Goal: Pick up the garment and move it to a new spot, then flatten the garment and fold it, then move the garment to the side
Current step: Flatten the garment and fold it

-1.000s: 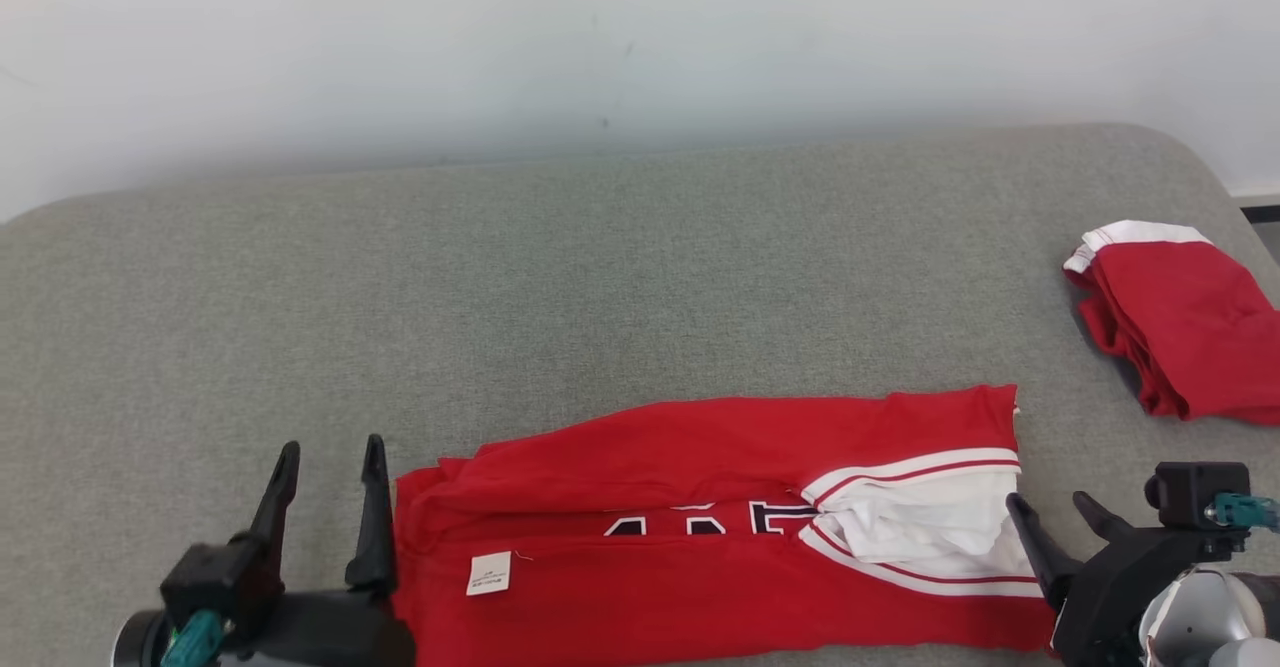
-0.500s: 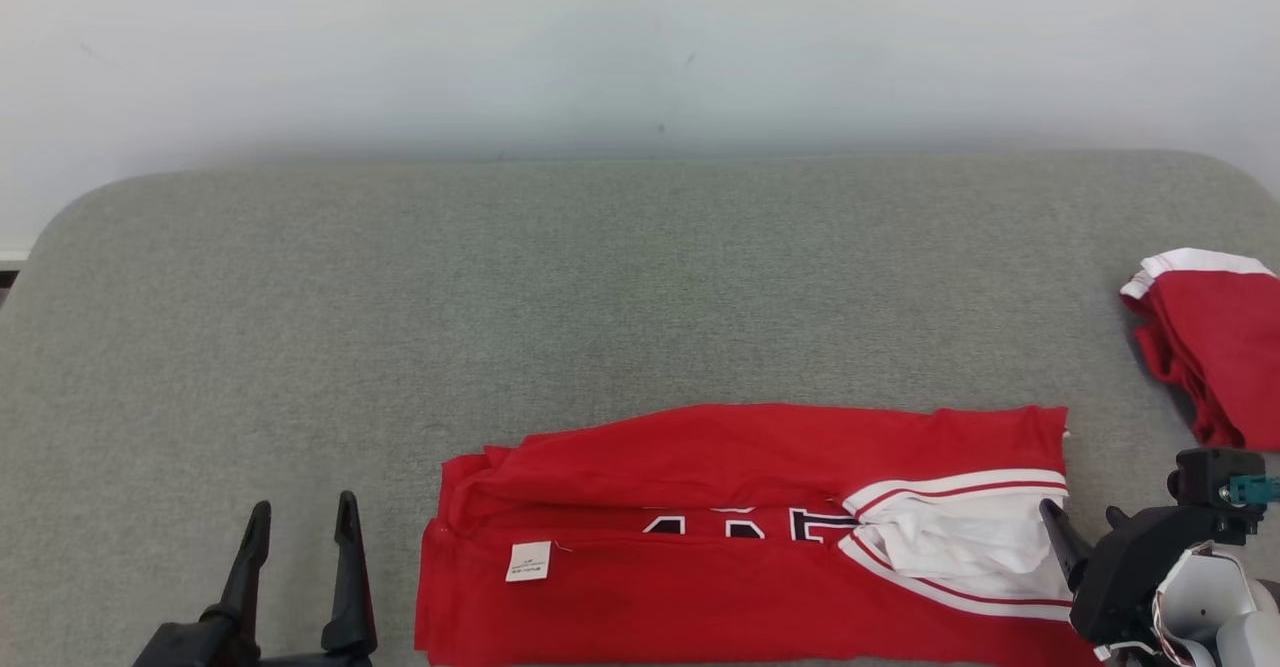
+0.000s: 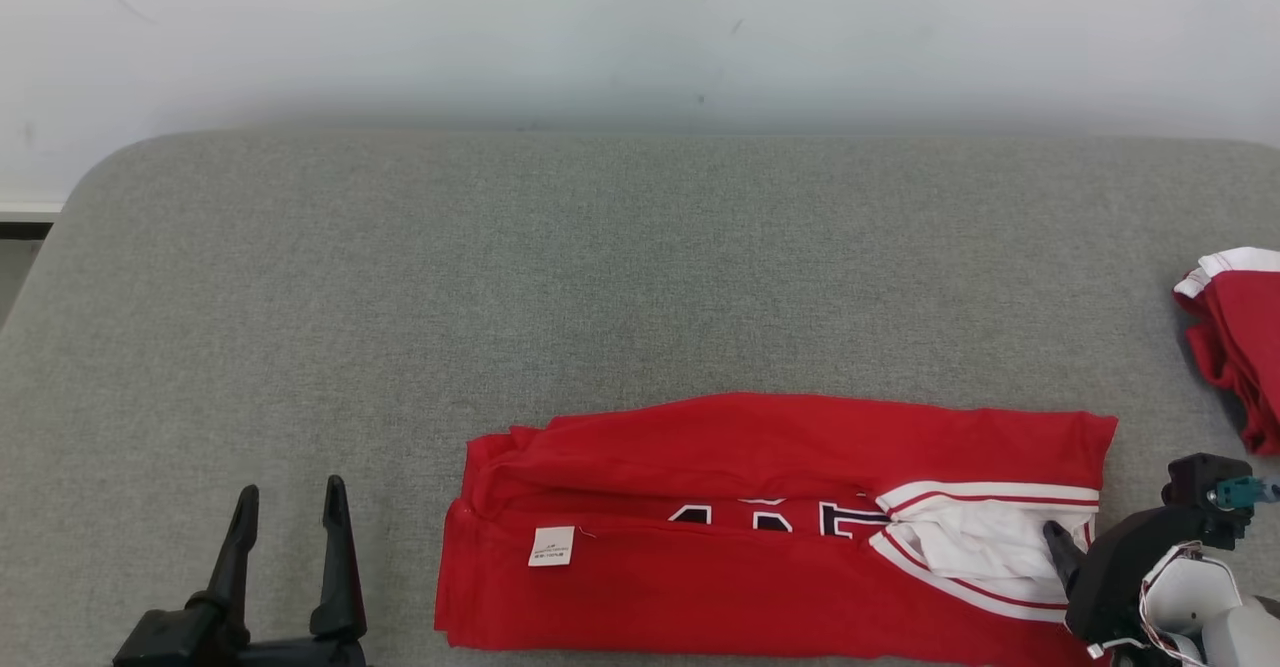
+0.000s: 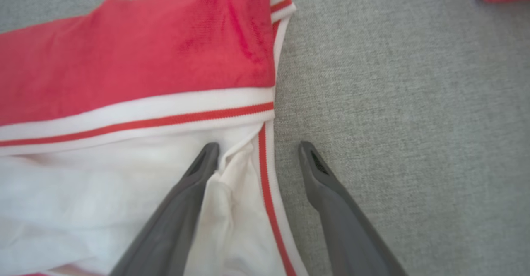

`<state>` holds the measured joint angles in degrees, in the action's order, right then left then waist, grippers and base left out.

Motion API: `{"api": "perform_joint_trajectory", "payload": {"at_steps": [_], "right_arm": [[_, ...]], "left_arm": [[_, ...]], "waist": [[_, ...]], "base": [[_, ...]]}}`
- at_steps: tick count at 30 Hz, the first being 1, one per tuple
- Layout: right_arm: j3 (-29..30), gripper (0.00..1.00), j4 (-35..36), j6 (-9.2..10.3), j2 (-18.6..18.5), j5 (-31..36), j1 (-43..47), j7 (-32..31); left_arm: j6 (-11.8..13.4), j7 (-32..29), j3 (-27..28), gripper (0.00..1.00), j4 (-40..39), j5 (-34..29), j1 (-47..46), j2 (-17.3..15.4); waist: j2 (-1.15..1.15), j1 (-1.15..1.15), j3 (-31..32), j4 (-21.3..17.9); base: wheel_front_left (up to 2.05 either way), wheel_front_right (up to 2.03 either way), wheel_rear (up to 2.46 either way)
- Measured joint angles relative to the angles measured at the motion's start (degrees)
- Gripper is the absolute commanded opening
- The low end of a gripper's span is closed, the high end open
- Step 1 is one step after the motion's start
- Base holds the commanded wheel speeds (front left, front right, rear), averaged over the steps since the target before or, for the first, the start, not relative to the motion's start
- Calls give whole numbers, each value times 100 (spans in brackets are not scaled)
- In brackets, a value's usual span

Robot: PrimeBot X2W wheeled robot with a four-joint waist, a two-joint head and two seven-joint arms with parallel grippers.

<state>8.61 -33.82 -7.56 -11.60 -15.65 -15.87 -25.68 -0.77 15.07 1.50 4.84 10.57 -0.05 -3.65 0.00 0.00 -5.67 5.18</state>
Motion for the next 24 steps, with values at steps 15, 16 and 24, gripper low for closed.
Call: {"api": "perform_joint_trajectory", "payload": {"at_steps": [15,16,24], "right_arm": [[-416,0,-86,18,22,-20,-250,146],[-399,0,-77,18,0,16,-261,210],[67,0,321,9,-188,439,-289,528]], "left_arm": [[-126,0,80,100,8,-99,-74,65],[-126,0,97,100,9,-99,-73,67],[-119,0,167,100,-10,-98,41,71]], "waist": [[1,0,-72,-22],[1,0,-57,-27],[1,1,80,-224]], "base": [[0,0,0],[0,0,0],[0,0,0]]}}
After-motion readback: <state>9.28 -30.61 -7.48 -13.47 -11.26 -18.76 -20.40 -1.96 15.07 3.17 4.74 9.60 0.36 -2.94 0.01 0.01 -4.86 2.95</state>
